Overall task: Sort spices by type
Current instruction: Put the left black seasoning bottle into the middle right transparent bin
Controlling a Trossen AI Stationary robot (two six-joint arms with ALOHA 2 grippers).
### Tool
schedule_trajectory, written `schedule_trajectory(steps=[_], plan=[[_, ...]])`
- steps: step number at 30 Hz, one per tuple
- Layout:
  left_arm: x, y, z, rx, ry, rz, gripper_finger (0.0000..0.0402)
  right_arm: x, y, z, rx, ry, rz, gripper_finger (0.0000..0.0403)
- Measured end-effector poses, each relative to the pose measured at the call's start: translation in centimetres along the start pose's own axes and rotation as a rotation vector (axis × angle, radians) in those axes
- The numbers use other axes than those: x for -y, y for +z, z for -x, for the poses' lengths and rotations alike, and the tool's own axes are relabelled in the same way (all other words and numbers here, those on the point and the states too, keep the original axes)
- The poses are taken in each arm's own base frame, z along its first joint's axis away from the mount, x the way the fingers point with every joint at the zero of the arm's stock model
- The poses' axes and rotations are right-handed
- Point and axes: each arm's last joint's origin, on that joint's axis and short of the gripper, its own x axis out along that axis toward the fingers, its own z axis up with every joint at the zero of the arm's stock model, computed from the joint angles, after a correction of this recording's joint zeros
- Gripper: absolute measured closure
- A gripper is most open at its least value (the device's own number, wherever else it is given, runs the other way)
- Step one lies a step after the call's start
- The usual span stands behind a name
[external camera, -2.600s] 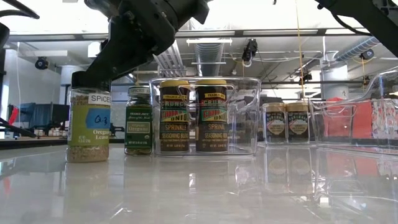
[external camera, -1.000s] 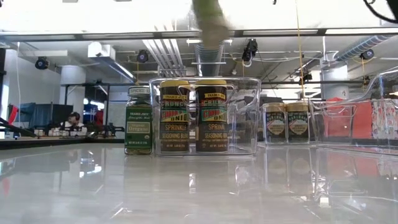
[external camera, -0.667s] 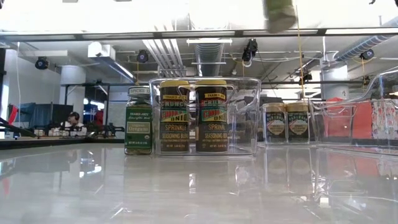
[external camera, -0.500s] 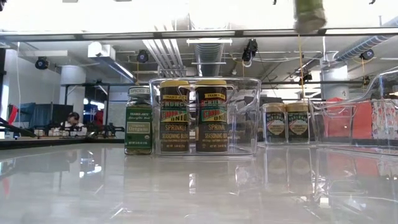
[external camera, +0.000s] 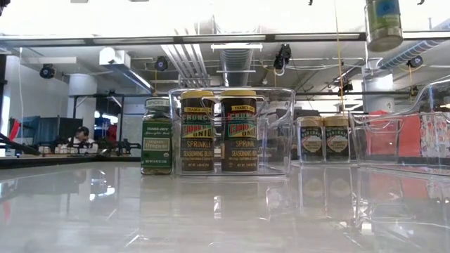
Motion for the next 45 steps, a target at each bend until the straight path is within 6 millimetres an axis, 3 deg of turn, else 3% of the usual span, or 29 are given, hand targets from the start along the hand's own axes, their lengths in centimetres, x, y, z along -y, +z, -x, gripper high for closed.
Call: schedule_trajectory(steps=[7, 11, 17, 22, 33, 38, 45], plan=[[-0.1, -1.3, -4.5, 0.128, -0.281, -0.015, 0.008, 1.0, 0.0, 0.2, 0.028, -0.046, -0.016, 0.0205], [-1.5, -1.8, -6.2, 0.237, -0.302, 0.025, 0.008, 0.8, -0.6, -0.8, 0.038, -0.09, -0.025, 0.0205], [-3.1, -2.5, -7.6, 0.226, -0.299, 0.025, 0.008, 0.9, -2.9, -3.6, -0.031, -0.184, -0.074, 0.0203], [-3.5, -2.0, -7.0, 0.241, -0.298, -0.004, 0.008, 0.7, -5.5, -5.2, -0.069, -0.21, -0.136, 0.0204], [-6.8, -0.6, -2.5, 0.176, -0.303, -0.007, 0.008, 0.8, -12.6, -6.4, -0.049, -0.184, -0.129, 0.0206], [-7.6, -0.4, -1.6, 0.172, -0.298, -0.009, 0.008, 0.7, -14.3, -7.0, -0.027, -0.177, -0.181, 0.0204], [-7.6, -0.8, -1.8, 0.152, -0.285, -0.019, 0.008, -0.4, -15.6, -8.2, 0.008, -0.226, -0.11, 0.0206]])
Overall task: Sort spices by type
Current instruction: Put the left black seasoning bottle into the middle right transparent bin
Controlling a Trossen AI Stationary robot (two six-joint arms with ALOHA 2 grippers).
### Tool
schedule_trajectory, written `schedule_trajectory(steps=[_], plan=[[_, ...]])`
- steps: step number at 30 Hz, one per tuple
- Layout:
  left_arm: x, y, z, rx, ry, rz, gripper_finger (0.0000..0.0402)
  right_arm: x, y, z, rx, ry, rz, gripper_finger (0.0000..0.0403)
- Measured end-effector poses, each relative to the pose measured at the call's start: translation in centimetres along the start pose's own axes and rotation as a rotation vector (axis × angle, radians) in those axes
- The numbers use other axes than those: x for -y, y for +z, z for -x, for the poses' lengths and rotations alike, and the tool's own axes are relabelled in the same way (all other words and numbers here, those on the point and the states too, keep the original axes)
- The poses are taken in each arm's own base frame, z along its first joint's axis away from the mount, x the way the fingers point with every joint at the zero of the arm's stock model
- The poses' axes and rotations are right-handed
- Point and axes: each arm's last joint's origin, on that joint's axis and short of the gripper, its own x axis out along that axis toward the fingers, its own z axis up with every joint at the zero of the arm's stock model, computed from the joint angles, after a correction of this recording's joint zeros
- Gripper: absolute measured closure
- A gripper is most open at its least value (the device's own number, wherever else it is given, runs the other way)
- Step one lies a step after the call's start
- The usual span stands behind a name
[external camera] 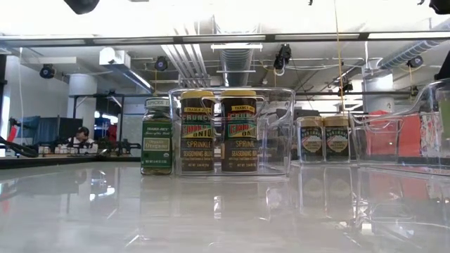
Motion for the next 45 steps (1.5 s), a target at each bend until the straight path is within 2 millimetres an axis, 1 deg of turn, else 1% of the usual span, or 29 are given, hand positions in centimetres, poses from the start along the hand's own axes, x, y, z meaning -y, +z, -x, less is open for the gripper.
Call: schedule_trajectory(steps=[6, 12, 15, 21, 23, 25, 29, 33, 34, 37, 40, 45], plan=[[0.4, -0.6, -0.6, -0.048, -0.036, 0.019, 0.008, -0.7, -0.9, -0.7, -0.003, 0.027, -0.024, 0.0202], [0.5, -0.9, -1.0, -0.061, -0.032, 0.056, 0.008, -0.8, -1.0, -0.9, 0.018, 0.038, -0.019, 0.0205], [0.7, -1.3, -1.4, -0.096, -0.046, 0.12, 0.008, -0.9, -0.8, -0.9, 0.041, 0.053, -0.008, 0.0201], [0.9, -2.0, -2.2, -0.132, -0.02, 0.325, 0.008, -1.4, -0.4, -0.9, 0.018, 0.099, 0.049, 0.0205], [0.9, -2.1, -2.3, -0.138, -0.017, 0.353, 0.008, -1.7, -0.3, -1.1, 0.013, 0.113, 0.076, 0.0204], [1.1, -2.3, -2.4, -0.169, -0.051, 0.365, 0.008, -1.9, -0.2, -1.2, 0.013, 0.111, 0.102, 0.0201], [1.4, -2.7, -2.8, -0.229, -0.111, 0.378, 0.008, -2.0, 0.0, -1.6, 0.017, 0.091, 0.102, 0.0202], [1.7, -3.5, -3.7, -0.258, -0.08, 0.509, 0.008, -2.3, -0.2, -1.7, 0.003, 0.106, 0.107, 0.0205], [1.8, -3.9, -3.9, -0.279, -0.065, 0.517, 0.008, -2.3, -0.2, -1.7, -0.008, 0.11, 0.115, 0.0203], [1.9, -4.9, -4.7, -0.357, -0.095, 0.459, 0.008, -2.4, -0.4, -1.6, -0.048, 0.115, 0.166, 0.0197], [2.0, -5.5, -5.2, -0.389, -0.077, 0.472, 0.008, -2.4, -0.4, -1.6, -0.05, 0.115, 0.174, 0.0197], [2.0, -5.8, -5.4, -0.408, -0.071, 0.498, 0.008, -2.6, -0.4, -1.6, -0.059, 0.128, 0.171, 0.0197]])
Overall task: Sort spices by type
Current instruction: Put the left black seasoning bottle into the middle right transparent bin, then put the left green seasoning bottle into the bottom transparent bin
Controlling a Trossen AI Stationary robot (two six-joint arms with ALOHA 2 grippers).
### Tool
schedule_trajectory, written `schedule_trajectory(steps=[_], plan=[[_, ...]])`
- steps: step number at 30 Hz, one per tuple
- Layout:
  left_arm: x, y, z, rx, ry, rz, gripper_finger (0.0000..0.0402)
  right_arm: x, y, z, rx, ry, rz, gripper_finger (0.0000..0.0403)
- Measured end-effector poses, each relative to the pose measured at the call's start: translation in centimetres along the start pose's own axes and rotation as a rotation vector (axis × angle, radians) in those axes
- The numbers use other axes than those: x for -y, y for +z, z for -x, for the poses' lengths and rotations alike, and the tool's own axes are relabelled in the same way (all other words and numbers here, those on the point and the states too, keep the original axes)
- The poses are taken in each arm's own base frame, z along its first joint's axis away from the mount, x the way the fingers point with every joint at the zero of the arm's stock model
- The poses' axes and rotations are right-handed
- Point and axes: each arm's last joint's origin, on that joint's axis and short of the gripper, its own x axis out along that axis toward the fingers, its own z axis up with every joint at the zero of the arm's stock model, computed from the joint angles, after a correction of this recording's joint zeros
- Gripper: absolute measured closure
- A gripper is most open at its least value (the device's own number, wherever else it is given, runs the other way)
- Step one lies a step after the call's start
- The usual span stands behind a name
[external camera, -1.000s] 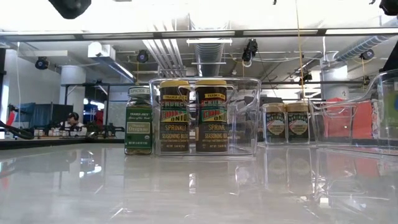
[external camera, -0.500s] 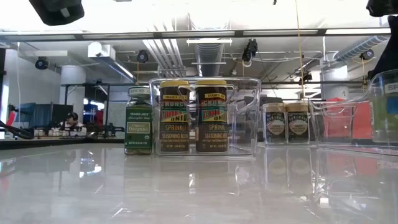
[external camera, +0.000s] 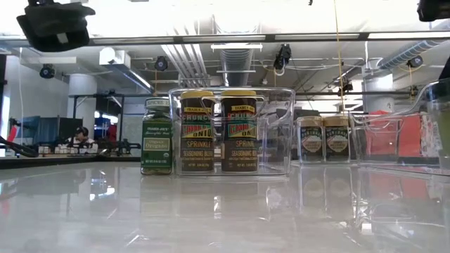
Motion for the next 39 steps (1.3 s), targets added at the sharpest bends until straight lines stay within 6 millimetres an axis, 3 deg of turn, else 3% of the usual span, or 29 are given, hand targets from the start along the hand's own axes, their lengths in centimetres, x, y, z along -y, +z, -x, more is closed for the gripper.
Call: schedule_trajectory(steps=[10, 22, 32, 39], plan=[[0.6, 0.2, -1.1, 0.069, -0.051, -0.026, 0.008, 0.0, -0.1, -0.1, -0.043, -0.002, -0.018, 0.0188], [0.2, 0.7, -1.8, 0.297, 0.108, -0.188, 0.0045, 0.0, 0.0, 0.1, -0.07, 0.003, -0.122, 0.017], [1.9, 2.4, 0.0, 0.268, 0.215, -0.319, 0.0035, -0.4, 0.5, 0.9, -0.078, 0.027, -0.138, 0.0111], [4.9, 5.1, 3.5, 0.139, 0.4, -0.366, 0.0035, -0.1, 1.6, 2.5, -0.068, -0.033, -0.082, 0.0067]])
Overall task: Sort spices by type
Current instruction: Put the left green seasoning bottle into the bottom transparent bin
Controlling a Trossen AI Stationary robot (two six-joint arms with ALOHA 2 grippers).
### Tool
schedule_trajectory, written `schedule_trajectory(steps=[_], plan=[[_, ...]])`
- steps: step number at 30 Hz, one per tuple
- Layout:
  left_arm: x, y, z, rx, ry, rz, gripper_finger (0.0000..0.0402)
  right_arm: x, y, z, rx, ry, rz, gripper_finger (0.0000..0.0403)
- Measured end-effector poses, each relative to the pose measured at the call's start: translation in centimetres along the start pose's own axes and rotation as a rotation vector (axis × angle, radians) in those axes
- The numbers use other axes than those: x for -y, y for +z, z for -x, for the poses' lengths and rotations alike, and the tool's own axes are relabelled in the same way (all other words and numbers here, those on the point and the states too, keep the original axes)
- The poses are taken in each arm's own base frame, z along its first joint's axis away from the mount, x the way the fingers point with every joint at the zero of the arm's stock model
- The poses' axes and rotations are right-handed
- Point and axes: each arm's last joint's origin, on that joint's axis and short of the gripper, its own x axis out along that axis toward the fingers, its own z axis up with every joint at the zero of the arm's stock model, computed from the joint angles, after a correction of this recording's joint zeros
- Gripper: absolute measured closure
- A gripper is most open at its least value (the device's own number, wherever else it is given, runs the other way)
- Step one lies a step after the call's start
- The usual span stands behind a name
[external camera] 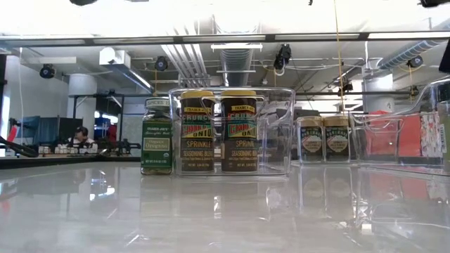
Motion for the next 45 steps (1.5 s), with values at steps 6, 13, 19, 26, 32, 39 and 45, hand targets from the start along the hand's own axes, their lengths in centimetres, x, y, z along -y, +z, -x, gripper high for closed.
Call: schedule_trajectory(steps=[6, 13, 19, 26, 32, 39, 45], plan=[[-2.3, 0.0, 3.5, -0.353, 0.214, 0.108, 0.0035, 0.3, 1.5, 2.4, 0.021, -0.048, 0.078, 0.0053], [-4.0, -1.9, 4.4, -0.685, 0.341, 0.056, 0.0035, -0.3, 3.1, 4.1, 0.142, 0.008, 0.097, 0.0054], [-5.1, -4.5, 2.4, -0.95, 0.312, -0.166, 0.0035, -0.8, 4.4, 4.4, 0.172, 0.022, 0.119, 0.0054], [-7.2, -4.4, 1.4, -1.075, 0.203, -0.197, 0.0035, -1.6, 5.8, 5.9, 0.174, 0.067, 0.17, 0.0051], [-9.7, -5.0, -0.7, -1.232, 0.262, -0.207, 0.0035, -2.1, 6.5, 6.3, 0.176, 0.074, 0.184, 0.0053], [-10.8, -7.5, -3.1, -1.471, 0.273, -0.292, 0.0035, -2.4, 6.5, 6.3, 0.161, 0.088, 0.176, 0.0054], [-11.7, -9.4, -4.0, -1.586, 0.296, -0.359, 0.0035, -2.4, 6.5, 6.3, 0.158, 0.094, 0.164, 0.0057]])
